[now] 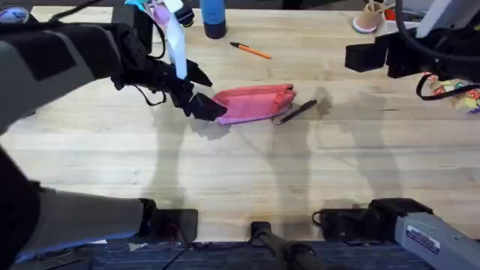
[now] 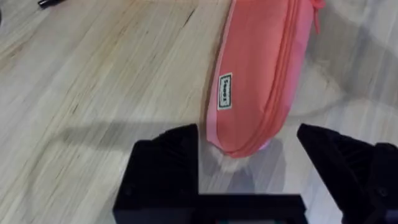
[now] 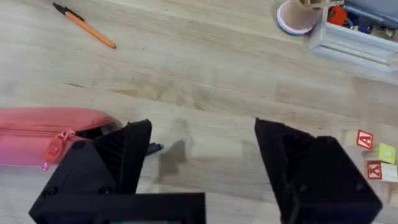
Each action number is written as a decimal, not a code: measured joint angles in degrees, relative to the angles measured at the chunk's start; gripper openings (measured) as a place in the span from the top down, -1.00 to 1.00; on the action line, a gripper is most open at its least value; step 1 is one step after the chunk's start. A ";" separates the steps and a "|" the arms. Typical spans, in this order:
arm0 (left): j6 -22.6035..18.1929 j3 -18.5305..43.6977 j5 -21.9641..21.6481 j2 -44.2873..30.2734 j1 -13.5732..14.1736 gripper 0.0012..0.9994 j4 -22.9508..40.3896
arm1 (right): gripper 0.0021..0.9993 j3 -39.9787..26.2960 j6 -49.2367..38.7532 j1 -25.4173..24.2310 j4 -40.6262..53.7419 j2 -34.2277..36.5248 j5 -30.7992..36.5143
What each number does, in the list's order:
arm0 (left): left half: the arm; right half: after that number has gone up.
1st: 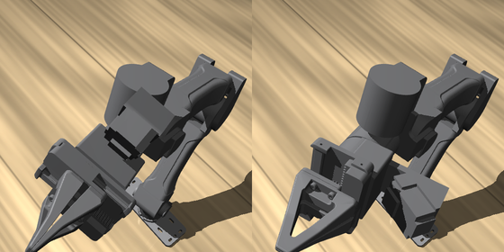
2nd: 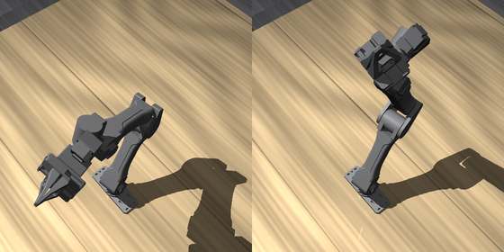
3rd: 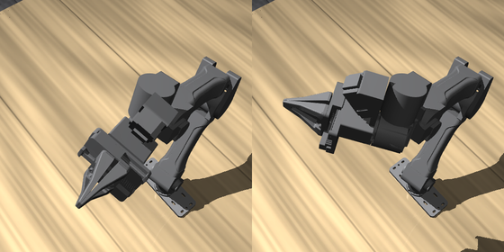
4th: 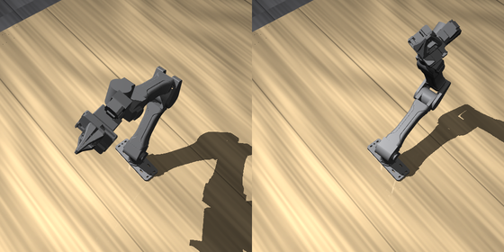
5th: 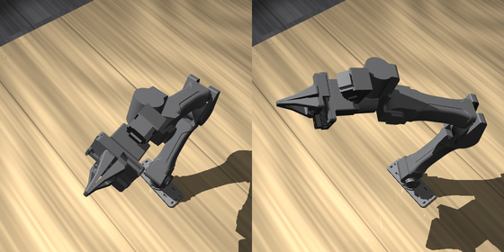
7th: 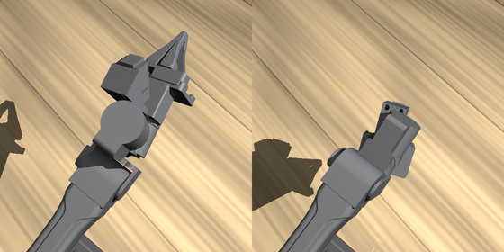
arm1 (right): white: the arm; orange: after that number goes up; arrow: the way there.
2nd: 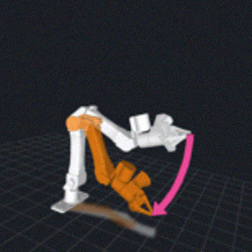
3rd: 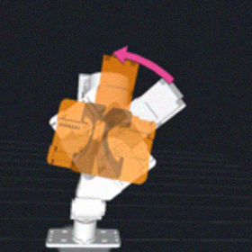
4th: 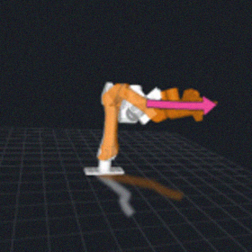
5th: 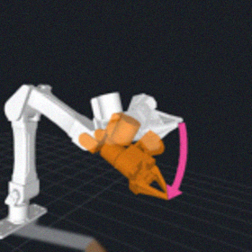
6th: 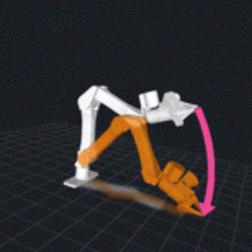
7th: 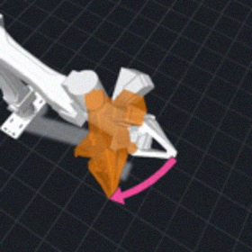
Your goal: Unzip the bag, pick up the pens from the table one at a time and place them inside, then zip the bag closed.
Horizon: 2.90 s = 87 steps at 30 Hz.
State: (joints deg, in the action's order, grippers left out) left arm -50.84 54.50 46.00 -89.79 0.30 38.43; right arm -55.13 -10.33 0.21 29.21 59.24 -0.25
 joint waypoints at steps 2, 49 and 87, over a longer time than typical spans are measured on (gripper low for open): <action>0.01 0.00 1.14 -1.01 0.00 -0.99 -0.30 | -0.99 0.00 0.00 0.00 0.00 0.00 0.00; -0.14 0.00 3.76 -2.51 0.26 0.92 -0.34 | -1.00 0.00 29.60 16.91 13.14 0.00 -17.42; -0.14 0.00 3.76 -2.52 0.26 0.92 -0.34 | -1.00 -0.22 39.06 20.63 12.46 6.29 -17.61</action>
State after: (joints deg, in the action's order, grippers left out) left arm -50.98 54.50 49.76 -92.31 0.56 38.09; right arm -55.35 28.74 20.84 41.68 65.54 -17.86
